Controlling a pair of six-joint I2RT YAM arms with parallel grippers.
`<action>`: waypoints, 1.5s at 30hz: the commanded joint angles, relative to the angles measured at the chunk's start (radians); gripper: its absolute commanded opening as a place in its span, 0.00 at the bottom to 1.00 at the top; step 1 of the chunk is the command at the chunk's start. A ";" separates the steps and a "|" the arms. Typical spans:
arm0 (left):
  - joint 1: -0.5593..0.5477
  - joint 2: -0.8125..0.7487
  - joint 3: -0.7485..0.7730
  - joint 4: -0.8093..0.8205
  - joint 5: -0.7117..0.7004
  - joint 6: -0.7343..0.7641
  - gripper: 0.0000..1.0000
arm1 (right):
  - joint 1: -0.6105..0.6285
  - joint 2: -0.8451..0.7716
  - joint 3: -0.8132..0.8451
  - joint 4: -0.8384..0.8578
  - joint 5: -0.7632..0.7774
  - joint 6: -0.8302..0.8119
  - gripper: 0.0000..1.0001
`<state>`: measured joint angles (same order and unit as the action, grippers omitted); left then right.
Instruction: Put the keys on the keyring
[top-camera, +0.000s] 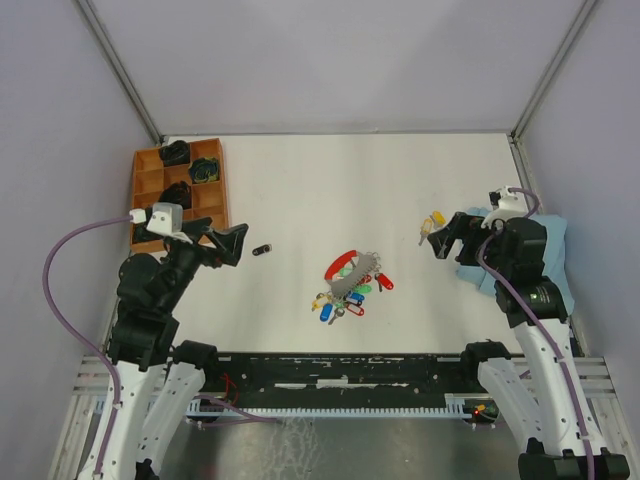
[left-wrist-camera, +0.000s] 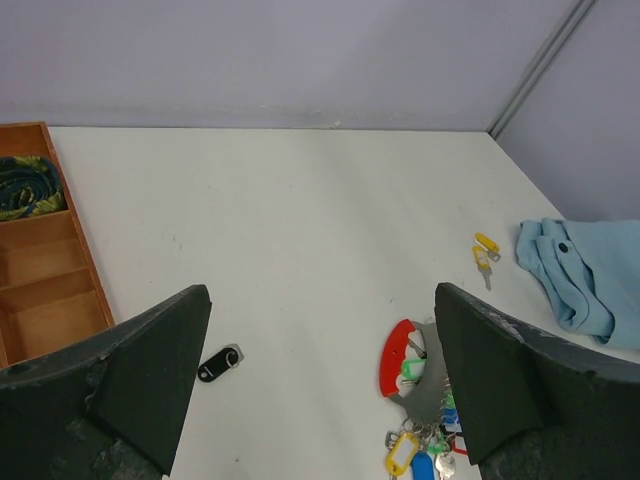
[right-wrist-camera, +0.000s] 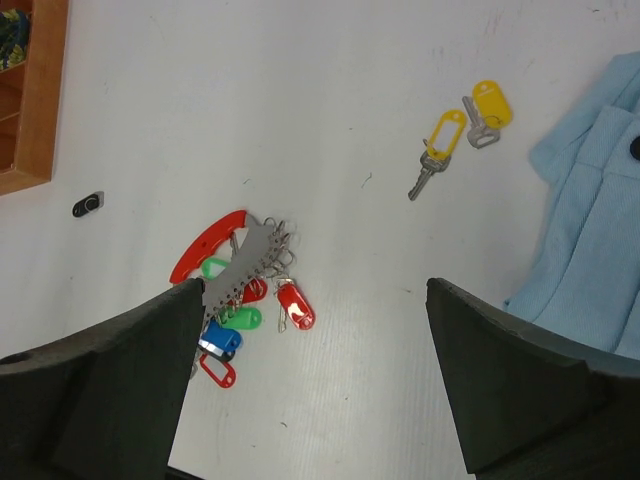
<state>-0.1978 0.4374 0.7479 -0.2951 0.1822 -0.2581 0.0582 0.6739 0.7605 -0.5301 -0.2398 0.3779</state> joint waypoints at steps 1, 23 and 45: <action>0.003 -0.013 -0.028 0.057 -0.023 -0.109 0.99 | 0.007 -0.008 -0.018 0.076 -0.033 0.009 1.00; -0.246 0.397 -0.256 0.368 0.077 -0.445 0.85 | 0.106 0.484 -0.134 0.445 -0.266 0.199 0.92; -0.483 0.983 -0.181 0.521 -0.019 -0.419 0.70 | 0.255 1.046 -0.040 0.753 -0.266 0.341 0.70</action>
<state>-0.6643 1.3766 0.5278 0.1455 0.1734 -0.6617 0.2985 1.6562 0.7029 0.1501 -0.5079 0.6907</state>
